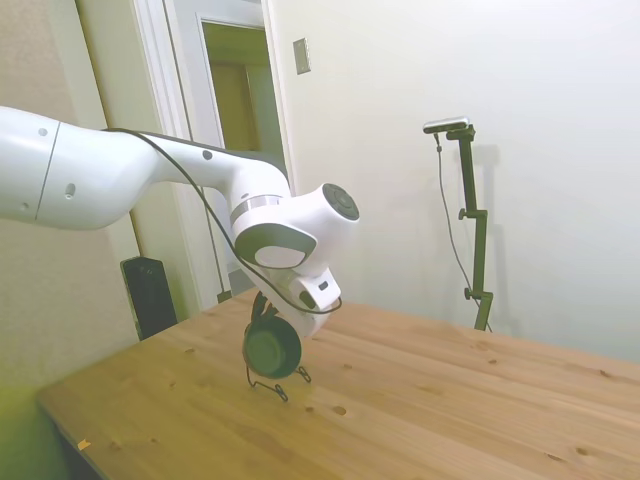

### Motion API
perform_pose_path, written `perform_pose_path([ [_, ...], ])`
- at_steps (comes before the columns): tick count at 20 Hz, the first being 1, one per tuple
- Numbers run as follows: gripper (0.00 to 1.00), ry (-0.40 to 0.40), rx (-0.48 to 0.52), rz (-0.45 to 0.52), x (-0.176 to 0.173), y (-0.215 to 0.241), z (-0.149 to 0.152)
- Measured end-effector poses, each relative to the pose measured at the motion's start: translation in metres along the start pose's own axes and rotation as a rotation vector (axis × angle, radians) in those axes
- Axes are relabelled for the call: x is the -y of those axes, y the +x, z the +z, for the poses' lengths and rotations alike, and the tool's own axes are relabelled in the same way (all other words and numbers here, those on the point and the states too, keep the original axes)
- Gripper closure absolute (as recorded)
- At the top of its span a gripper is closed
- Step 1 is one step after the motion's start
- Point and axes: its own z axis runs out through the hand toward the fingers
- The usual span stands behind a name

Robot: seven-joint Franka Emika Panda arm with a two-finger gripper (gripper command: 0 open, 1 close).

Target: Load the bowl

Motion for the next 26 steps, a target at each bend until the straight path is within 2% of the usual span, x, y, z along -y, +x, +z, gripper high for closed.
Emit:
perform_pose_path([
  [3, 1.00, 0.029, 0.007, -0.027, 0.001, 0.000, 0.001],
  [6, 1.00, 0.101, 0.011, -0.026, 0.003, 0.001, -0.002],
  [10, 1.00, 0.167, 0.020, 0.005, 0.002, 0.002, 0.005],
  [16, 1.00, 0.155, 0.029, 0.150, 0.002, 0.005, 0.024],
  [26, 1.00, 0.165, 0.026, 0.176, 0.004, 0.013, 0.022],
])
